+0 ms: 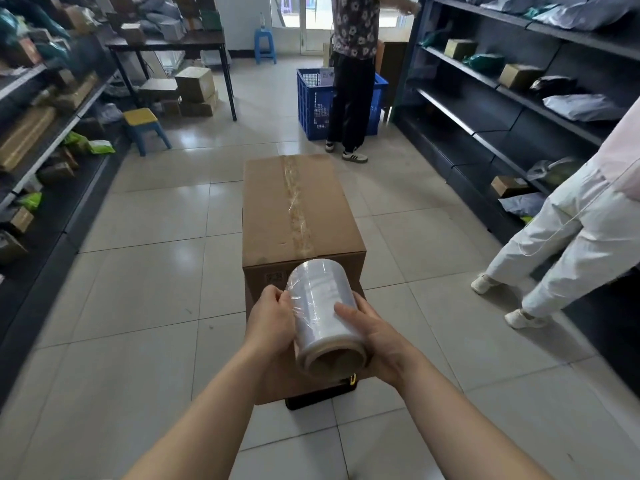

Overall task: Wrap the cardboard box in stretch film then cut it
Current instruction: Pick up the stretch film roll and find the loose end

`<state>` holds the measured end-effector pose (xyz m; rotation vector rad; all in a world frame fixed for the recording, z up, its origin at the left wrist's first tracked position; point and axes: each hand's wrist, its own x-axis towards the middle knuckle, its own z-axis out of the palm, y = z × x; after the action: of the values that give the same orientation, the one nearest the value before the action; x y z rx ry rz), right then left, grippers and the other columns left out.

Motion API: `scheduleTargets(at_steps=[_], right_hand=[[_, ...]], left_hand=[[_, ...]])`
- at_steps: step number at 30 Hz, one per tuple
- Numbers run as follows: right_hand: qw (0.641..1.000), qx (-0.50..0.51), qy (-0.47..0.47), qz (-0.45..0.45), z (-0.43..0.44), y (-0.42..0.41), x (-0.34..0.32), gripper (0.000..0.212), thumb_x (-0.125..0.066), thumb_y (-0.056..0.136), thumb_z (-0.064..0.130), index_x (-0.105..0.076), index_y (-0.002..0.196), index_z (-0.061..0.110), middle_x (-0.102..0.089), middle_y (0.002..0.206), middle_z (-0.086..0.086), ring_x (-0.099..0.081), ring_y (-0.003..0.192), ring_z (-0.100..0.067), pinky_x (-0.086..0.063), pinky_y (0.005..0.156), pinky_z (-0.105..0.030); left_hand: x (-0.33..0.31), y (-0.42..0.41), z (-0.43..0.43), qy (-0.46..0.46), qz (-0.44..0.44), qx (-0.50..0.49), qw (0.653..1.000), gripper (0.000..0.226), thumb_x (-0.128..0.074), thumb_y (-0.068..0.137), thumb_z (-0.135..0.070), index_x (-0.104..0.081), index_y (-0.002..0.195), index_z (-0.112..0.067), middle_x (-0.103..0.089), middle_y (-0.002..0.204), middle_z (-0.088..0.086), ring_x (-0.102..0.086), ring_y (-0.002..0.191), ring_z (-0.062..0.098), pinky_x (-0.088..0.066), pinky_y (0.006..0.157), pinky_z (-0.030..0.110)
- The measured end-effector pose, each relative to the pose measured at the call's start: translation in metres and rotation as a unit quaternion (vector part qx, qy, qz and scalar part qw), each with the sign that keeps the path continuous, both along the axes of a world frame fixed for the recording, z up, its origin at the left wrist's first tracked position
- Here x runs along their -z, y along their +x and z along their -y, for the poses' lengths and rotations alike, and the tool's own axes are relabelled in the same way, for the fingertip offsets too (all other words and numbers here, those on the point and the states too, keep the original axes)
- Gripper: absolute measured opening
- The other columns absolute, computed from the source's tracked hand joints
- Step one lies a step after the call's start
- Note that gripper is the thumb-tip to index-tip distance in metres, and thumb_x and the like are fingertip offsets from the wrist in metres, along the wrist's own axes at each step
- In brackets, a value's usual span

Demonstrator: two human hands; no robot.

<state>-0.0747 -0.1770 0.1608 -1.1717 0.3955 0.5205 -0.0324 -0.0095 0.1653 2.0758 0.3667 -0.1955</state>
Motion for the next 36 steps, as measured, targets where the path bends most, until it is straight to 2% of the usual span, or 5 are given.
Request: scheduleTargets(at_steps=[3, 8, 13, 29, 36], right_hand=[[1.000, -0.005, -0.011, -0.011, 0.003, -0.001, 0.003, 0.073, -0.074, 0.080, 0.033, -0.036, 0.143, 0.034, -0.059, 0.127, -0.013, -0.069, 0.102, -0.034, -0.059, 0.072, -0.041], [0.994, -0.004, 0.087, -0.060, 0.014, -0.009, 0.007, 0.059, -0.070, 0.083, 0.037, -0.047, 0.134, 0.019, -0.065, 0.119, -0.020, -0.070, 0.097, -0.033, -0.059, 0.077, -0.045], [0.990, -0.020, 0.125, -0.067, 0.019, -0.008, 0.004, 0.053, -0.062, 0.087, 0.039, -0.048, 0.131, 0.012, -0.071, 0.103, -0.020, -0.071, 0.088, -0.030, -0.059, 0.072, -0.043], [0.979, 0.006, 0.199, -0.045, 0.028, -0.010, 0.031, 0.077, -0.087, 0.060, 0.044, -0.062, 0.127, 0.015, -0.063, 0.122, -0.021, -0.060, 0.111, -0.039, -0.048, 0.092, -0.058], [0.997, 0.016, 0.076, -0.024, 0.022, -0.005, 0.025, 0.067, -0.078, 0.073, 0.031, -0.053, 0.134, 0.014, -0.064, 0.115, -0.015, -0.062, 0.100, -0.031, -0.056, 0.063, -0.041]], left_hand=[[-0.006, 0.007, -0.007, -0.037, 0.031, -0.045, 0.998, 0.026, -0.036, 0.103, -0.027, -0.052, 0.095, -0.009, -0.061, 0.080, 0.007, -0.060, 0.067, 0.020, -0.050, 0.051, 0.032], [0.015, 0.011, -0.029, -0.203, -0.089, -0.146, 0.964, 0.031, -0.038, 0.098, -0.034, -0.052, 0.088, -0.008, -0.066, 0.091, 0.019, -0.066, 0.076, 0.031, -0.058, 0.073, 0.047], [0.006, -0.001, -0.019, -0.421, -0.196, -0.127, 0.877, 0.057, -0.042, 0.093, -0.059, -0.054, 0.091, -0.003, -0.059, 0.084, 0.014, -0.059, 0.071, 0.024, -0.052, 0.059, 0.034], [0.020, 0.002, 0.009, -0.498, -0.124, -0.201, 0.835, 0.022, -0.040, 0.103, -0.013, -0.055, 0.092, -0.001, -0.059, 0.084, 0.013, -0.059, 0.075, 0.020, -0.051, 0.068, 0.031], [0.027, 0.005, 0.009, -0.472, -0.129, -0.226, 0.842, 0.027, -0.040, 0.103, -0.013, -0.051, 0.081, -0.002, -0.054, 0.077, 0.010, -0.056, 0.069, 0.018, -0.051, 0.059, 0.029]])
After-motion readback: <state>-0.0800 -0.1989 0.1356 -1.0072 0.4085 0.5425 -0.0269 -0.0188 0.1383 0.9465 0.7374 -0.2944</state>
